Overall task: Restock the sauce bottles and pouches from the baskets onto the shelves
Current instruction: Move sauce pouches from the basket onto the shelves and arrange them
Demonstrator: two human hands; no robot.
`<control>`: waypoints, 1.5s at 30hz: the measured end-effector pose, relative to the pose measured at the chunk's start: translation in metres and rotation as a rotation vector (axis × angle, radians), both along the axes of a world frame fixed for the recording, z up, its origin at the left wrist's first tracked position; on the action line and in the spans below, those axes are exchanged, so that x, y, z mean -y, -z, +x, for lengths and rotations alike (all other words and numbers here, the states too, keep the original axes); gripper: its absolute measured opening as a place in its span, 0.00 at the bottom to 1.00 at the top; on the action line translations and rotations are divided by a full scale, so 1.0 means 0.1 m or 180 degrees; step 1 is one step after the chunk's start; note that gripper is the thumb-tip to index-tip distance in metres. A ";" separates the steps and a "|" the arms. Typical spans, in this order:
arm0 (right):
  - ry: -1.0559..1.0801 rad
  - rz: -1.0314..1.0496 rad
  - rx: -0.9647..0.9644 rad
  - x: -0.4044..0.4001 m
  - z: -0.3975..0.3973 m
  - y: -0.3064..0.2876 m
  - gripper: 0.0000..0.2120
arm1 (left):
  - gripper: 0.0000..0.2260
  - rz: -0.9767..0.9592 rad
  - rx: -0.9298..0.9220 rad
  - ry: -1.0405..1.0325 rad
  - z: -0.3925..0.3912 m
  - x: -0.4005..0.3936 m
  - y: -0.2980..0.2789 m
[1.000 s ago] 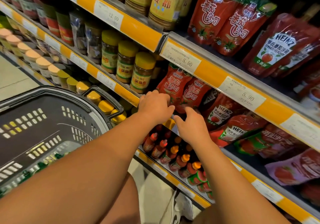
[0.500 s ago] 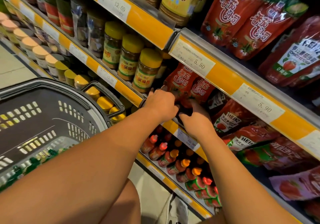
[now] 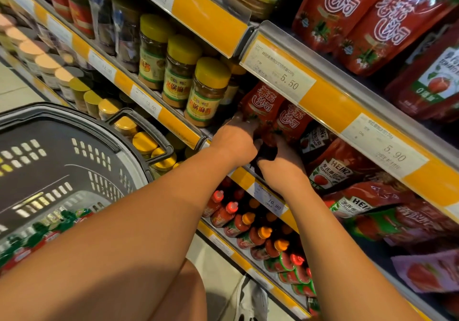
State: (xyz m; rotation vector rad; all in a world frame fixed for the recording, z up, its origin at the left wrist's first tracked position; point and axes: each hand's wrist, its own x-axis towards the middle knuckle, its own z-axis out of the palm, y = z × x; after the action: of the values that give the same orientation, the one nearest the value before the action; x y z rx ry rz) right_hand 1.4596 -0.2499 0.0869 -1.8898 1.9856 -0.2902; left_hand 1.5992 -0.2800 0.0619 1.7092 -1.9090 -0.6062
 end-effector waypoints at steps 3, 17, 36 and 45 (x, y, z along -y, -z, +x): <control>0.0003 -0.0007 0.0009 0.07 -0.03 0.06 0.24 | 0.20 -0.0062 -0.0041 -0.0037 -0.01 0.00 0.00; -0.0094 -0.0090 0.0003 -0.14 -0.02 -0.02 0.03 | 0.21 0.0100 0.0076 0.0065 0.09 -0.09 -0.07; -0.1265 -0.0612 0.0717 -1.27 0.69 -0.58 0.22 | 0.19 0.0176 -0.0794 -0.0089 1.71 -2.00 -0.44; -0.2164 -0.0156 0.0590 -1.56 1.91 -0.60 0.27 | 0.14 0.0423 -0.1264 -0.1583 3.16 -3.17 0.07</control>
State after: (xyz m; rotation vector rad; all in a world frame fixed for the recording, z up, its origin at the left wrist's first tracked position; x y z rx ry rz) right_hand 1.6507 -0.0942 0.1467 -2.3323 1.1351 -0.3012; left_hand 1.9151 0.0374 0.0546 1.8812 -1.1391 -0.8091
